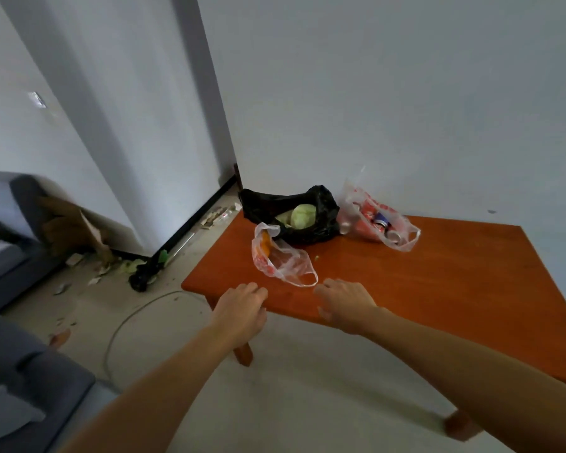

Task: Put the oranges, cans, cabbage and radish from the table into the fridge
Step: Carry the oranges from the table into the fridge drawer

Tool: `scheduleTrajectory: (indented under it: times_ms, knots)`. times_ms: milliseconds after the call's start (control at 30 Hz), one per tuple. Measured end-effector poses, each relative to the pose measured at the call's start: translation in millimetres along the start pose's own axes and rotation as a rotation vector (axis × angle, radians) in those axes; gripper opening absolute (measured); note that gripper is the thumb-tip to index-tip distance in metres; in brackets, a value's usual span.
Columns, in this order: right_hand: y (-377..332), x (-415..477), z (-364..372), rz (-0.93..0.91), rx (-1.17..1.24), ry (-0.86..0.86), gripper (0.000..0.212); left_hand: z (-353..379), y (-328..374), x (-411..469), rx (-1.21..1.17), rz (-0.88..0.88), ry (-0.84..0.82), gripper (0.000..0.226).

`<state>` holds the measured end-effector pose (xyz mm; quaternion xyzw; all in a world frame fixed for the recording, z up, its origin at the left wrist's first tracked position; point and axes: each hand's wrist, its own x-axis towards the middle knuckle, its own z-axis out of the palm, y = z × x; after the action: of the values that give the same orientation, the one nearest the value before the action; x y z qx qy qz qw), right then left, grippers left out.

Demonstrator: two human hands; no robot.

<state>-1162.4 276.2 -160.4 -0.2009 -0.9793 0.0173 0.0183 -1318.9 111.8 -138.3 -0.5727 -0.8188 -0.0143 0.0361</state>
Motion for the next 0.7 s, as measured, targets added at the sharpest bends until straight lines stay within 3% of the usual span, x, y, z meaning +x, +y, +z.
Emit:
scheduleTrajectory:
  times_ms: [333,467,600,700]
  knots:
    - [14.9,174.2,48.5,0.149,0.088,-0.035,0.042,26.8,-128.3,162.8,-0.018,0.207,0.123,0.028]
    - [23.1,221.4,65.2,0.256,0.092,-0.065,0.045,38.6,-156.2,232.1,0.205,0.42,0.063,0.031]
    - [43.1,242.6,81.5,0.378,0.163,-0.098,0.043,67.7,-149.3,287.0,0.42,0.699,-0.111,0.039]
    - [62.8,258.0,97.5,0.436,0.184,-0.137,0.041,98.5,-139.5,321.6,0.486,0.892,-0.229,0.027]
